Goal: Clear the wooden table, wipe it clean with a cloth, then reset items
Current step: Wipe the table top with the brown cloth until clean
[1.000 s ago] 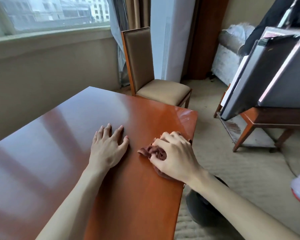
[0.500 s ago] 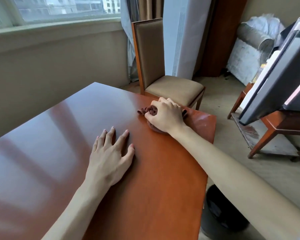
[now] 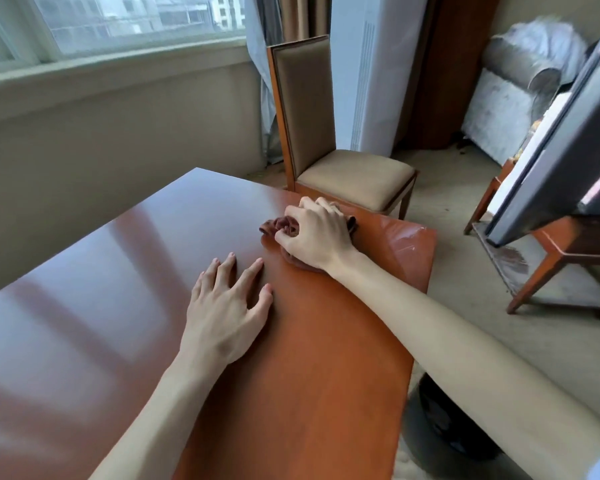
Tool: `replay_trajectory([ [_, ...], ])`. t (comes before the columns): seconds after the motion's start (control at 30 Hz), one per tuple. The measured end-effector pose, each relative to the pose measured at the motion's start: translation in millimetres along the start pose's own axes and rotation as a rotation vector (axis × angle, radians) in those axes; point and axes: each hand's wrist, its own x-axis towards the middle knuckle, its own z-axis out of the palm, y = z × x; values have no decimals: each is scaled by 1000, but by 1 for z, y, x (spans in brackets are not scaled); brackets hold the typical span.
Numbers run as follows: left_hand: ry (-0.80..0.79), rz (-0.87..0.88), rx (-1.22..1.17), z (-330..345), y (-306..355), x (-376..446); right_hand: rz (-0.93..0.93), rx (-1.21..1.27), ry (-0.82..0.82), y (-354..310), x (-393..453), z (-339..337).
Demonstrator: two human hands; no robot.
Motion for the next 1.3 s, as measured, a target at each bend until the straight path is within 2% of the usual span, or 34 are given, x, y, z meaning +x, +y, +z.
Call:
replay_trajectory([
  [0.2, -11, 27, -9, -3, 3, -5, -152, 89, 21, -37, -181, -67],
  [0.3, -13, 43, 6, -2, 1, -4, -242, 126, 3, -39, -206, -81],
  [0.43, 6, 54, 0, 2, 0, -2, -240, 81, 19, -23, -139, -57],
  [0.7, 49, 20, 6, 6, -3, 2, 24, -47, 21, 22, 82, 31],
  [0.83, 47, 12, -3, 5, -2, 2, 134, -77, 20, 23, 125, 46],
  [0.93, 21, 12, -8, 1, -1, -1, 128, -69, 37, 14, 96, 33],
  [1.1, -23, 25, -6, -3, 1, -2, 56, -116, -44, -13, -21, -16],
  [1.23, -128, 95, 103, -21, 1, 6, -89, -224, -94, -37, -111, -55],
  [1.3, -109, 141, 144, -35, -8, 11, -57, -200, -136, -44, -127, -60],
])
